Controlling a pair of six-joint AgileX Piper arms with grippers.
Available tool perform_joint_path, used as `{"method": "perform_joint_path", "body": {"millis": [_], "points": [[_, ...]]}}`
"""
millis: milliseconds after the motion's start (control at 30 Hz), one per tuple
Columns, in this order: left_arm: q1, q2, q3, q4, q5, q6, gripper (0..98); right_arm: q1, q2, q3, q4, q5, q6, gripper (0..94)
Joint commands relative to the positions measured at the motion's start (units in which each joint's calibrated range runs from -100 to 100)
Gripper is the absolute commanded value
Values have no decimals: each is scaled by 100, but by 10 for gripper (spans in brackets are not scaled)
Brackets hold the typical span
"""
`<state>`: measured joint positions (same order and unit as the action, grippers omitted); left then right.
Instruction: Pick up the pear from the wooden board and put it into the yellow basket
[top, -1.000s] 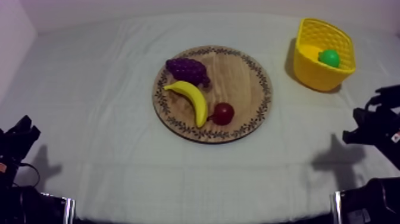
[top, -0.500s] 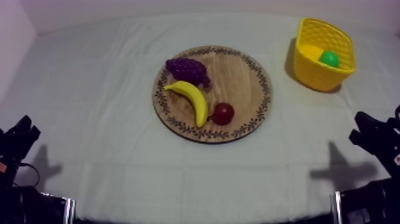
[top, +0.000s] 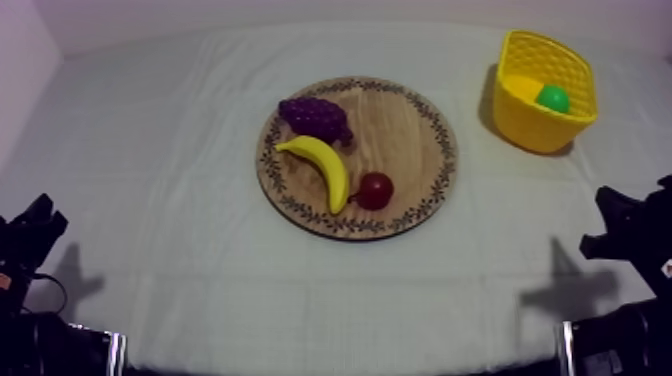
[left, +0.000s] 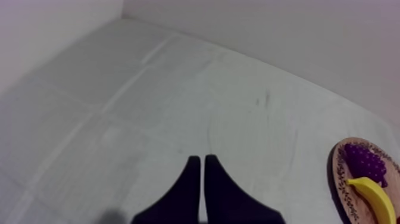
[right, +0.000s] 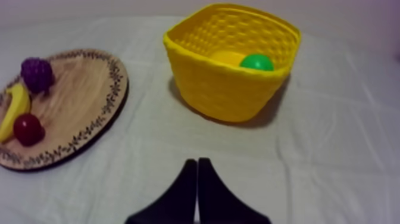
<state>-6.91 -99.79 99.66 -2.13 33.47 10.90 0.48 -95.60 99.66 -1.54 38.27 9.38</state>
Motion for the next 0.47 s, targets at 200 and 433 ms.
{"method": "perform_joint_path", "body": {"millis": [200,433], "points": [[-1,-4,0,1,0,-1,1,-2,-7,1,0,-4,254,6],[-1,-4,0,1,0,1,1,-2,-7,1,0,-4,251,6]]}}
